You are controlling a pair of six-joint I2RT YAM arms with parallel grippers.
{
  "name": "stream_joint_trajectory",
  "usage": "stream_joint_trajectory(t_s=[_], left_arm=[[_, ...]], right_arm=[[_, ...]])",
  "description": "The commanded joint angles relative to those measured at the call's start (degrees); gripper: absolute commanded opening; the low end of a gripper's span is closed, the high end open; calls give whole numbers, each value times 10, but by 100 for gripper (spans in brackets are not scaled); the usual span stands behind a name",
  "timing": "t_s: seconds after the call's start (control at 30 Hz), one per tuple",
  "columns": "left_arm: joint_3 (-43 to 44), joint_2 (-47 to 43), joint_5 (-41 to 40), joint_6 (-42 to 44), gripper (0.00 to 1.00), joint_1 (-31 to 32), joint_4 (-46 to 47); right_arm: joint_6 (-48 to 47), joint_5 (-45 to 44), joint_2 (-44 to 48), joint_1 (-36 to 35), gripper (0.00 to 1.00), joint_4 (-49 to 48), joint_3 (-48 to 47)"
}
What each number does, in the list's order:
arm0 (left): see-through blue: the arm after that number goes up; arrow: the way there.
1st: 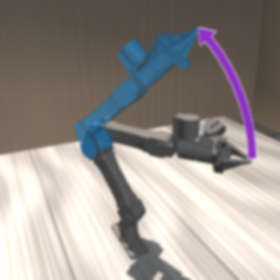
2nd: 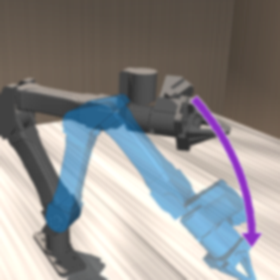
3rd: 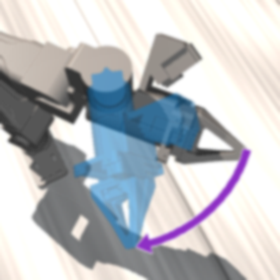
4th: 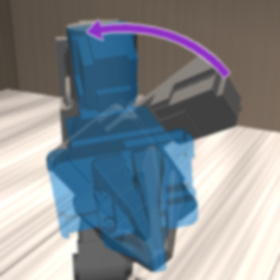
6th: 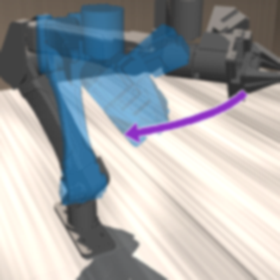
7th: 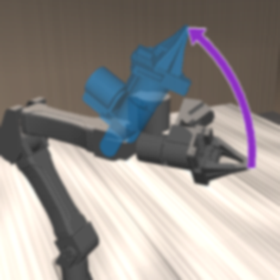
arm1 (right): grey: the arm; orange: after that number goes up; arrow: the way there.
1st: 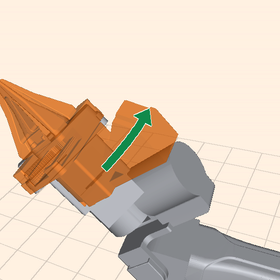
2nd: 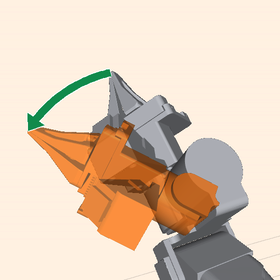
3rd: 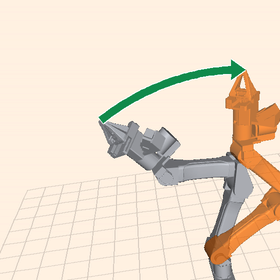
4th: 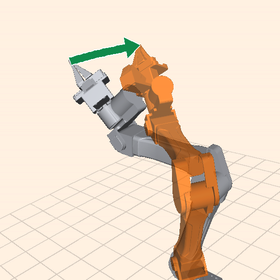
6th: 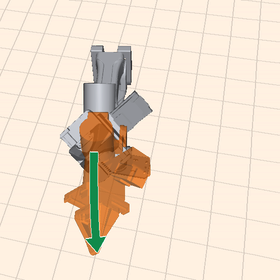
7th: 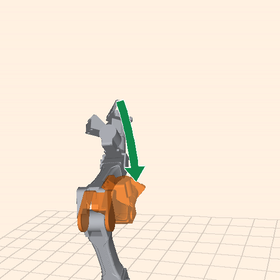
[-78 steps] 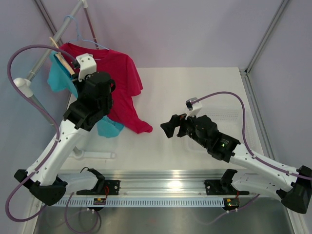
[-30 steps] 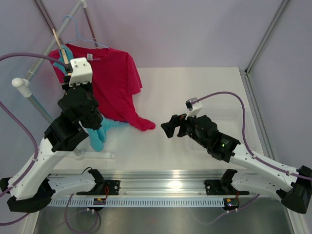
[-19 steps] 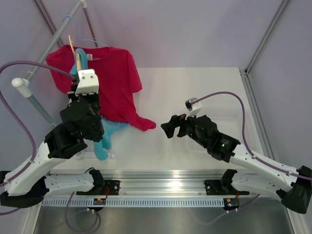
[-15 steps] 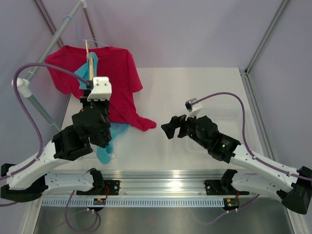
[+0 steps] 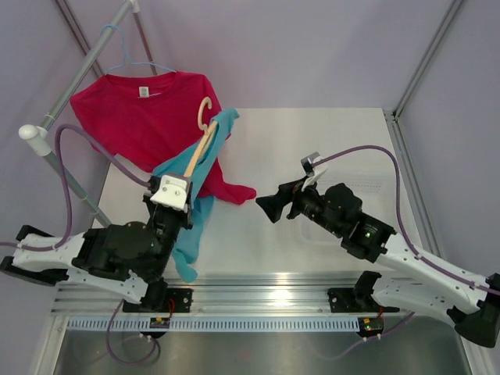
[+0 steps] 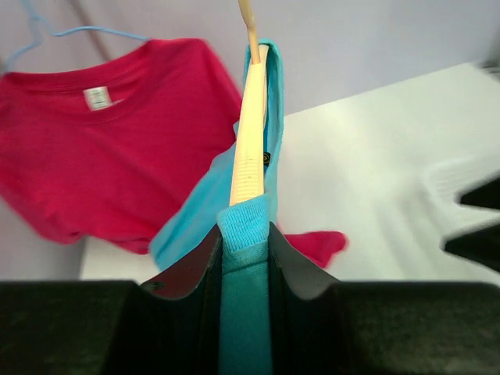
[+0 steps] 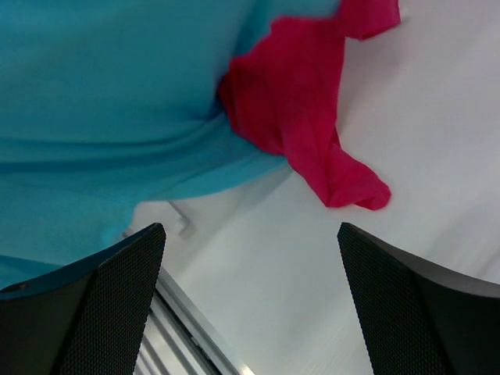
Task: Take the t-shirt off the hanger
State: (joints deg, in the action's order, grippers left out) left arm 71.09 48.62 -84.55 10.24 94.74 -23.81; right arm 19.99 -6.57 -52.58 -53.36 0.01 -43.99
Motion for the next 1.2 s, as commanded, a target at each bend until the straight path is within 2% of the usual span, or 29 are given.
stream_joint_trajectory(t_s=[0.0,0.13,0.37,0.6,0.77,0.83,0.87,0.9,0.97,1.07,1.1,1.13,1.17], left_arm=[[-9,-12,-60,-66,0,75,38],[-22,9,-59,-90,0,143,38],[-14,72,-32,-131,0,189,38],[11,113,-29,-132,0,194,39],[7,107,-15,-142,0,193,39],[-2,97,-3,-152,0,193,39],[-5,91,3,-157,0,194,40],[-10,76,31,-164,0,194,40],[-26,59,76,-186,0,194,40],[-45,27,111,-198,0,194,40],[-50,18,119,-200,0,194,40],[-54,0,126,-202,0,194,40],[-60,-9,145,-205,0,194,39]], right_arm=[[2,31,48,-2,99,-9,-77],[-6,38,64,-3,97,24,-150],[-85,63,47,-3,92,47,-219],[-85,115,13,-2,78,19,-196],[-84,114,-9,-2,72,-30,-167],[-82,119,-19,-3,67,-43,-164],[-80,122,-22,-2,64,-48,-163],[-77,124,-23,-2,56,-55,-161],[-72,122,-22,-2,48,-77,-152],[-63,116,-18,-2,22,-83,-153],[-59,115,-17,-2,7,-82,-155],[-56,109,-17,-2,0,-82,-158],[-53,108,-16,-2,0,-83,-158]])
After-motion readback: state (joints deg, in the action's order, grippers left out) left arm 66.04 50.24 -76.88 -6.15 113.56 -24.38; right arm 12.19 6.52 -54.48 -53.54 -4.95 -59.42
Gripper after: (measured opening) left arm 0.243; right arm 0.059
